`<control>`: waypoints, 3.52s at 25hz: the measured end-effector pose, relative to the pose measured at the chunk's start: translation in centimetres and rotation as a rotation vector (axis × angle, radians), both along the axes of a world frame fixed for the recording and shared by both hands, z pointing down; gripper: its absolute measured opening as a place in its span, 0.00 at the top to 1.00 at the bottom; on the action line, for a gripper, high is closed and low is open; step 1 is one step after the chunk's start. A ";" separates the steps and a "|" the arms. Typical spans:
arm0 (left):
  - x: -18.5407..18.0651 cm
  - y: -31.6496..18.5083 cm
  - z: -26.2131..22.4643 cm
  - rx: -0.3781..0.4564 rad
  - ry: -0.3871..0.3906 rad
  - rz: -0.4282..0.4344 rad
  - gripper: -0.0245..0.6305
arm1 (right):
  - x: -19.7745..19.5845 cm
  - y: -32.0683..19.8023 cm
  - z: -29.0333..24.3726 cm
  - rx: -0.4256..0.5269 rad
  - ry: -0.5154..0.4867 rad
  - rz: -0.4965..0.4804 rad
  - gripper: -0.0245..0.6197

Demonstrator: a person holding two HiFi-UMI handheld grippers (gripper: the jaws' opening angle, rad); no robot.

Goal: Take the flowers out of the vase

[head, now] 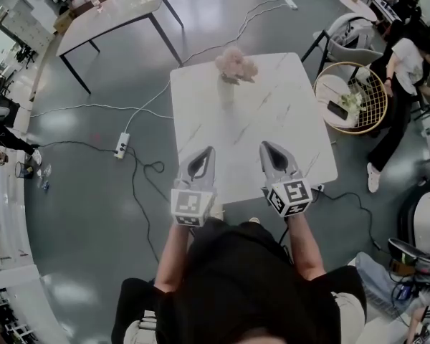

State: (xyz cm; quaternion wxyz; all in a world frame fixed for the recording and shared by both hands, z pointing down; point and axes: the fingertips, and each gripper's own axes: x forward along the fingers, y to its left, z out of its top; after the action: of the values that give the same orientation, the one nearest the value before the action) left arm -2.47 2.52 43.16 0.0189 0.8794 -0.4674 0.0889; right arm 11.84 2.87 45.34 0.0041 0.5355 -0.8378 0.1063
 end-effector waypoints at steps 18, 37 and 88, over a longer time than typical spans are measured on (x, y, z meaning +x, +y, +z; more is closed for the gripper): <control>-4.9 -9.3 1.2 -0.021 0.035 0.177 0.95 | -5.4 -8.0 0.4 -0.017 0.038 0.158 0.95; -5.1 -14.7 2.9 -0.060 0.053 0.249 0.95 | -5.4 -12.5 1.6 -0.057 0.050 0.234 0.95; -3.6 -21.6 9.5 -0.206 -0.026 -0.021 0.95 | -3.2 -29.3 9.5 -0.127 -0.166 -0.009 0.44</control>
State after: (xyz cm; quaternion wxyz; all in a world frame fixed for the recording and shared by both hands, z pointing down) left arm -6.04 -19.08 52.66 0.1038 0.8667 -0.4651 0.1476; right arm 8.66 -26.39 54.88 -0.0308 0.5198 -0.8292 0.2031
